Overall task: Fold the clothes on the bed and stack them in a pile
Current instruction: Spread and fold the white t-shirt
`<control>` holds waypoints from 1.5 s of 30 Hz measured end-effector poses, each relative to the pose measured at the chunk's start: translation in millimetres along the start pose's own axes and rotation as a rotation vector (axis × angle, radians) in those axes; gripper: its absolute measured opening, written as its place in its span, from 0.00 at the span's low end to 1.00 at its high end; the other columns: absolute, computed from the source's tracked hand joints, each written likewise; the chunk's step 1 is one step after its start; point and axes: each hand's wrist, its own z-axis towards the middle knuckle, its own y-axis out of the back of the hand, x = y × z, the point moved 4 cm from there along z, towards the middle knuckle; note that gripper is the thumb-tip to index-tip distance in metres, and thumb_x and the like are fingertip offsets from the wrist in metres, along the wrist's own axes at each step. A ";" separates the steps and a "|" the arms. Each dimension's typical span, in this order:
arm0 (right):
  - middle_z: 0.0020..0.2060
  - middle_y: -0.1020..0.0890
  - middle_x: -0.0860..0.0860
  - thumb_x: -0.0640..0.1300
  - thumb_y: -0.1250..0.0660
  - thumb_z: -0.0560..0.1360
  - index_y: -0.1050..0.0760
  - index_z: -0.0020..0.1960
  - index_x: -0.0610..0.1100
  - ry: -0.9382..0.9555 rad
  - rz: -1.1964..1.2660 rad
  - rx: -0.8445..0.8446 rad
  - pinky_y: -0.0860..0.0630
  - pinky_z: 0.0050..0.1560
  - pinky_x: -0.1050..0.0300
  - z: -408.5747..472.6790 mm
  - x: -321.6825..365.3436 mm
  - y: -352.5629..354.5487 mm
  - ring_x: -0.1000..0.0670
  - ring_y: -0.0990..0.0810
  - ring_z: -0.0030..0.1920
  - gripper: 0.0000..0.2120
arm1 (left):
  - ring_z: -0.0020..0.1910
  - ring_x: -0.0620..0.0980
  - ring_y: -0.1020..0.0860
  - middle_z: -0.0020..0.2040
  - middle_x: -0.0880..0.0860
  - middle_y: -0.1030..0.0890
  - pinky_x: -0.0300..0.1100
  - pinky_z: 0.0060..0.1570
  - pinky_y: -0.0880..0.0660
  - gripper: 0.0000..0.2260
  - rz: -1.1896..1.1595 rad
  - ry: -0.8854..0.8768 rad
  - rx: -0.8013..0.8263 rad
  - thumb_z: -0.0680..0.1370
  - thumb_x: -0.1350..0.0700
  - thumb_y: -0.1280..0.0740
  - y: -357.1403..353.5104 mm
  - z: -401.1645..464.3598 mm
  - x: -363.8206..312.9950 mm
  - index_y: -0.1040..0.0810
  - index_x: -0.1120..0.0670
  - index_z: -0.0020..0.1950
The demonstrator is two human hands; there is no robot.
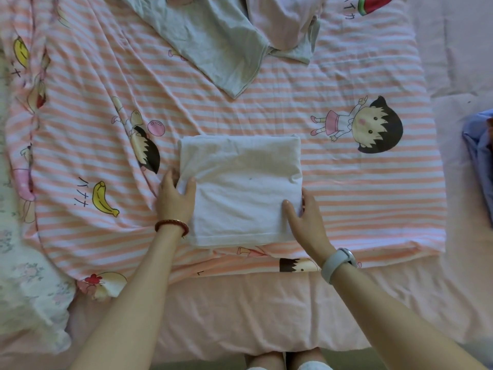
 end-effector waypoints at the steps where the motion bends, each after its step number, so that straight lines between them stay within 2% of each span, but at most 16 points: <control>1: 0.58 0.24 0.50 0.47 0.37 0.76 0.32 0.65 0.47 -0.008 0.041 -0.002 0.28 0.61 0.45 1.3 1.5 -3.4 0.49 0.25 0.58 0.19 | 0.65 0.55 0.30 0.67 0.53 0.29 0.43 0.59 0.34 0.24 -0.029 0.046 0.044 0.78 0.48 0.38 0.2 4.8 1.0 0.37 0.55 0.71; 3: 0.56 0.24 0.52 0.47 0.35 0.74 0.32 0.65 0.48 -0.043 0.111 -0.010 0.27 0.60 0.44 1.1 1.1 -7.3 0.49 0.25 0.58 0.20 | 0.59 0.55 0.27 0.60 0.51 0.26 0.42 0.53 0.32 0.23 -0.023 0.070 0.136 0.77 0.46 0.37 -0.9 7.0 1.5 0.37 0.55 0.68; 5: 0.55 0.25 0.55 0.48 0.34 0.74 0.32 0.63 0.50 -0.067 0.146 -0.029 0.27 0.59 0.44 0.8 -1.3 -7.5 0.48 0.25 0.58 0.19 | 0.55 0.53 0.26 0.55 0.48 0.27 0.42 0.51 0.31 0.24 -0.054 0.058 0.193 0.77 0.46 0.36 -3.4 4.1 0.5 0.38 0.56 0.67; 9: 0.51 0.25 0.60 0.47 0.33 0.74 0.32 0.57 0.56 -0.048 0.212 -0.035 0.24 0.54 0.49 1.2 1.4 -5.2 0.51 0.23 0.54 0.14 | 0.57 0.49 0.28 0.60 0.48 0.28 0.44 0.58 0.30 0.26 -0.179 0.008 0.232 0.76 0.49 0.35 -8.7 -2.1 -4.3 0.41 0.54 0.70; 11: 0.50 0.24 0.60 0.47 0.33 0.74 0.31 0.57 0.56 -0.030 0.230 -0.032 0.23 0.52 0.52 -0.1 5.2 -3.8 0.54 0.22 0.52 0.14 | 0.58 0.49 0.27 0.61 0.49 0.27 0.47 0.60 0.29 0.24 -0.230 -0.010 0.220 0.77 0.51 0.35 -9.7 -5.4 -8.1 0.40 0.53 0.70; 14: 0.54 0.23 0.59 0.48 0.34 0.74 0.33 0.63 0.53 -0.021 0.250 -0.028 0.24 0.52 0.55 -7.6 9.0 -0.7 0.57 0.22 0.53 0.19 | 0.56 0.46 0.26 0.57 0.45 0.26 0.40 0.52 0.29 0.21 -0.282 -0.063 0.187 0.77 0.53 0.34 -7.1 -19.2 -15.3 0.37 0.53 0.67; 18: 0.56 0.25 0.61 0.45 0.34 0.75 0.33 0.64 0.54 0.021 0.239 -0.015 0.27 0.52 0.60 -37.9 6.8 11.1 0.60 0.25 0.55 0.19 | 0.52 0.43 0.24 0.53 0.44 0.24 0.34 0.50 0.28 0.18 -0.355 -0.099 0.132 0.76 0.57 0.32 3.1 -56.0 -18.7 0.32 0.54 0.64; 20: 0.56 0.25 0.61 0.43 0.34 0.75 0.32 0.63 0.54 0.017 0.243 -0.022 0.28 0.52 0.62 -60.7 -1.5 21.4 0.63 0.25 0.54 0.18 | 0.47 0.37 0.23 0.51 0.42 0.23 0.28 0.45 0.27 0.17 -0.396 -0.089 0.125 0.75 0.60 0.32 6.5 -80.4 -17.7 0.31 0.53 0.62; 22: 0.55 0.24 0.60 0.42 0.34 0.75 0.30 0.61 0.55 -0.005 0.256 -0.026 0.27 0.51 0.64 -85.2 -11.7 33.3 0.64 0.24 0.53 0.16 | 0.46 0.32 0.24 0.50 0.40 0.24 0.27 0.43 0.28 0.15 -0.414 -0.067 0.144 0.75 0.61 0.32 7.0 -107.0 -15.3 0.30 0.50 0.59; 25: 0.54 0.23 0.60 0.42 0.34 0.75 0.30 0.58 0.58 -0.032 0.242 -0.042 0.27 0.49 0.68 -121.3 -24.3 56.4 0.63 0.23 0.52 0.16 | 0.48 0.43 0.23 0.53 0.47 0.22 0.36 0.47 0.28 0.14 -0.421 -0.017 0.184 0.75 0.61 0.32 4.2 -145.0 -14.6 0.29 0.52 0.59; 28: 0.54 0.23 0.58 0.43 0.34 0.75 0.30 0.61 0.53 -0.073 0.235 -0.070 0.27 0.52 0.61 -148.8 -34.9 86.0 0.57 0.23 0.54 0.16 | 0.53 0.49 0.23 0.56 0.51 0.23 0.42 0.52 0.26 0.16 -0.420 0.008 0.231 0.76 0.60 0.33 -4.5 -177.6 -26.9 0.29 0.57 0.63; 31: 0.56 0.23 0.57 0.44 0.34 0.76 0.31 0.63 0.52 -0.069 0.235 -0.109 0.27 0.53 0.63 -166.1 -39.8 122.9 0.59 0.23 0.54 0.17 | 0.51 0.47 0.24 0.55 0.49 0.23 0.36 0.47 0.27 0.18 -0.408 -0.023 0.247 0.76 0.59 0.33 -17.0 -206.5 -53.8 0.30 0.57 0.66; 35: 0.52 0.24 0.63 0.43 0.34 0.76 0.30 0.60 0.57 0.008 0.232 -0.185 0.27 0.46 0.72 -175.7 -39.6 183.3 0.69 0.25 0.49 0.16 | 0.52 0.49 0.24 0.56 0.50 0.22 0.42 0.52 0.27 0.18 -0.398 -0.089 0.253 0.76 0.58 0.33 -42.3 -237.0 -102.5 0.30 0.56 0.65; 38: 0.54 0.24 0.61 0.44 0.35 0.76 0.31 0.63 0.52 0.059 0.212 -0.242 0.25 0.46 0.68 -175.7 -47.6 233.8 0.67 0.24 0.49 0.17 | 0.53 0.51 0.23 0.56 0.51 0.22 0.46 0.54 0.26 0.18 -0.378 -0.138 0.262 0.76 0.57 0.33 -70.2 -257.3 -144.6 0.29 0.55 0.65; 42: 0.55 0.23 0.57 0.44 0.35 0.76 0.30 0.61 0.54 0.088 0.279 -0.287 0.24 0.49 0.63 -164.0 -66.8 309.2 0.61 0.23 0.52 0.15 | 0.53 0.53 0.22 0.52 0.48 0.22 0.51 0.54 0.24 0.12 -0.371 -0.192 0.265 0.76 0.55 0.33 -121.4 -285.4 -207.8 0.28 0.51 0.58; 45: 0.54 0.22 0.60 0.42 0.35 0.77 0.30 0.61 0.56 0.162 0.294 -0.248 0.26 0.45 0.71 -145.4 -76.3 375.4 0.64 0.23 0.51 0.16 | 0.53 0.52 0.23 0.52 0.48 0.22 0.51 0.54 0.25 0.13 -0.378 -0.195 0.227 0.76 0.56 0.33 -166.7 -309.4 -253.7 0.28 0.51 0.60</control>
